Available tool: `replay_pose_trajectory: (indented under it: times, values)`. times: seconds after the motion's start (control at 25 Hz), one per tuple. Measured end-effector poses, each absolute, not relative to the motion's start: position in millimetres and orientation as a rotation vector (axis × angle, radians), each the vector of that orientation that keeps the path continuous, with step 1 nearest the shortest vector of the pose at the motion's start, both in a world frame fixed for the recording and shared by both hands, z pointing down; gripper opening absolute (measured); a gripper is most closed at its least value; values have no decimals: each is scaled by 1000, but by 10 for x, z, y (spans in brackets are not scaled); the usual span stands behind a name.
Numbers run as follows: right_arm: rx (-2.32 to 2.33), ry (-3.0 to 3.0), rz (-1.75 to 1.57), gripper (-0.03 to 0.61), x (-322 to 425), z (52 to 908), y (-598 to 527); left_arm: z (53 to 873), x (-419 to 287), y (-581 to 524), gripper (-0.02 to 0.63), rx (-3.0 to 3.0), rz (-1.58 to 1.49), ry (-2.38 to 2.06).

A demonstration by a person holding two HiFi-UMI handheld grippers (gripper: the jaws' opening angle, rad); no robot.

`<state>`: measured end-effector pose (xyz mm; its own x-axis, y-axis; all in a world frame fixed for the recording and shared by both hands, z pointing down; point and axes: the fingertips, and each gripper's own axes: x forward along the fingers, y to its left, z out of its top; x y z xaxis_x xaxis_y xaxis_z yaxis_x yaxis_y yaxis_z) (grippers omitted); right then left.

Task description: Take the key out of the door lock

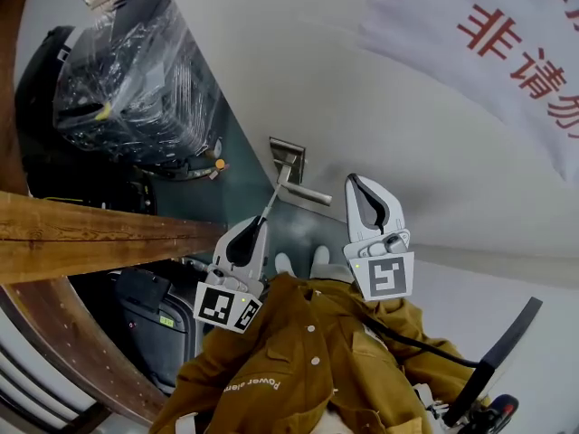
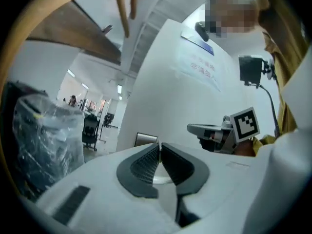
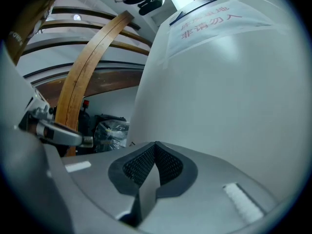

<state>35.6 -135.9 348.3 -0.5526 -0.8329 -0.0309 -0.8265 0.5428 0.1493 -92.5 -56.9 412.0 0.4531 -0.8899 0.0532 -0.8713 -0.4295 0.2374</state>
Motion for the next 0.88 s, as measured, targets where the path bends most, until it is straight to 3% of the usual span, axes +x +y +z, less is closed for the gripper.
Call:
replay_pose_trajectory:
  times: [0.28, 0.88]
  values:
    - [1378, -2716, -189, 6, 338, 3752, -1264, 3923, -590, -617, 20, 2586, -58, -1491]
    - [1237, -2629, -228, 6, 273, 3907, -1358, 3851, -624, -700, 20, 2584, -71, -1522]
